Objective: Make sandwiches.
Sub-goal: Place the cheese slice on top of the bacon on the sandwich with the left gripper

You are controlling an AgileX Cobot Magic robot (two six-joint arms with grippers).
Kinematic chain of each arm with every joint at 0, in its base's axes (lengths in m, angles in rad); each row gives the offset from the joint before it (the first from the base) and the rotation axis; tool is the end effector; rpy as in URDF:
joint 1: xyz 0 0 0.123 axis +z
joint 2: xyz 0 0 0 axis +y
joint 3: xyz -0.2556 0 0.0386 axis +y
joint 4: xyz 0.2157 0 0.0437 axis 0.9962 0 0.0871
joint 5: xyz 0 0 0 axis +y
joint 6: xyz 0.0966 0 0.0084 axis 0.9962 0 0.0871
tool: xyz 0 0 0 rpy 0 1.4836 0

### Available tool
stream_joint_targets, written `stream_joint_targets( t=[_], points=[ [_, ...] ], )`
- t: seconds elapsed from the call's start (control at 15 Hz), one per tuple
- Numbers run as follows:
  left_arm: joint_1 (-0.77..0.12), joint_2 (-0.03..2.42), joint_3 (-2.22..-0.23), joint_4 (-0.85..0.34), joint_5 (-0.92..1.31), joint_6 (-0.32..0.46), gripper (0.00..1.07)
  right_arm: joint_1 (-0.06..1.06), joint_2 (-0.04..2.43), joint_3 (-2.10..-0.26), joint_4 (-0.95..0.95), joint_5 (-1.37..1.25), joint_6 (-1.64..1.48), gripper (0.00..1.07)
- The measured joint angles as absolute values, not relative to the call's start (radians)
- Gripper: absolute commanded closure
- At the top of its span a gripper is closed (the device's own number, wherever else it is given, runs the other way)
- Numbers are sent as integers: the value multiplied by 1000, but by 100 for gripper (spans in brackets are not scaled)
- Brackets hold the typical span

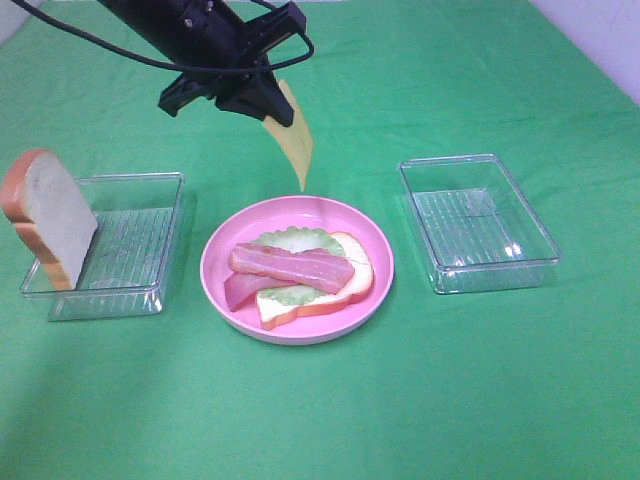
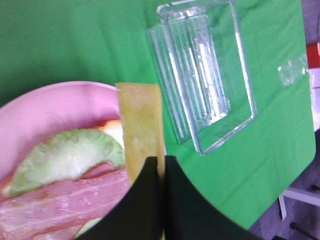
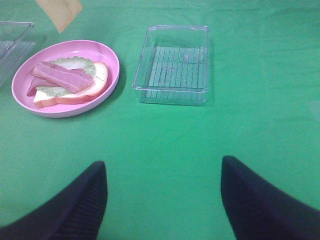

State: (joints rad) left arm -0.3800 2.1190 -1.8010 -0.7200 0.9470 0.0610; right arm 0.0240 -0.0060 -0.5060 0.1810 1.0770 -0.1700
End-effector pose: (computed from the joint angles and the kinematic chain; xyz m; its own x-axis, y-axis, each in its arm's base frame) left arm 0.3766 -0.2063 0.2245 -0.9597 0.0187 -0.2805 0.1977 0.7544 -0.6260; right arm -0.0043 0.0153 0.2604 -0.4382 -0.0929 -0.8941 -0.2022 0.9794 -0.0026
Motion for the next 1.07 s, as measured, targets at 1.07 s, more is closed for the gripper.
stream_joint_targets(
  t=[1.07],
  points=[
    [-497,2256,-1801,-392,1027,-115,102,24,-6,-506,181,1077,-170,45]
  ],
)
